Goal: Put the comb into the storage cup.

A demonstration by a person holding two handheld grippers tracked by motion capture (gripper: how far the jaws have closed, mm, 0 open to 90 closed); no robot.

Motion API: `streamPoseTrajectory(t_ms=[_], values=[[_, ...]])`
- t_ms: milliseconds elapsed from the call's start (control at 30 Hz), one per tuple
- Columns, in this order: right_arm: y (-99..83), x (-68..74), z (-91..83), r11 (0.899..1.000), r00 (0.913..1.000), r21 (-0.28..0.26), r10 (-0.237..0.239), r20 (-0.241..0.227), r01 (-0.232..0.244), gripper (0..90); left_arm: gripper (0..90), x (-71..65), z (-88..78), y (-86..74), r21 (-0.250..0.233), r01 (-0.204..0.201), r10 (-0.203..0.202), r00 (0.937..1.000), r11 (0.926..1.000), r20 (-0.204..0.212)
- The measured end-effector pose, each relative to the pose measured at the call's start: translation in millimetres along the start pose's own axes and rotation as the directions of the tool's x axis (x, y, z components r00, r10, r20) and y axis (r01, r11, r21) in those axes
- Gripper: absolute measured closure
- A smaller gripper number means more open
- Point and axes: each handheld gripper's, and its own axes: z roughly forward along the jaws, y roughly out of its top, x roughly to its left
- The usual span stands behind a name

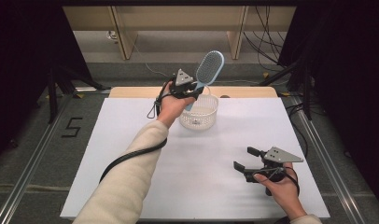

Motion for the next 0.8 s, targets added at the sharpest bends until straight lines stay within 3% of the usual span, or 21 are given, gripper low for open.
streamPoseTrajectory(t_ms=[367,800], values=[[0.1,0.1,0.0,1.0,1.0,0.0,0.0,0.001,0.0,16.0,69.6,0.4,3.0,-5.4,0.008,0.004,-0.004,1.0,1.0,-0.002],[0.1,-0.1,-0.1,1.0,1.0,-0.003,0.0,0.001,0.0,16.0,69.6,-3.1,6.5,-1.0,-0.005,-0.009,0.009,0.9999,0.9999,0.006]])
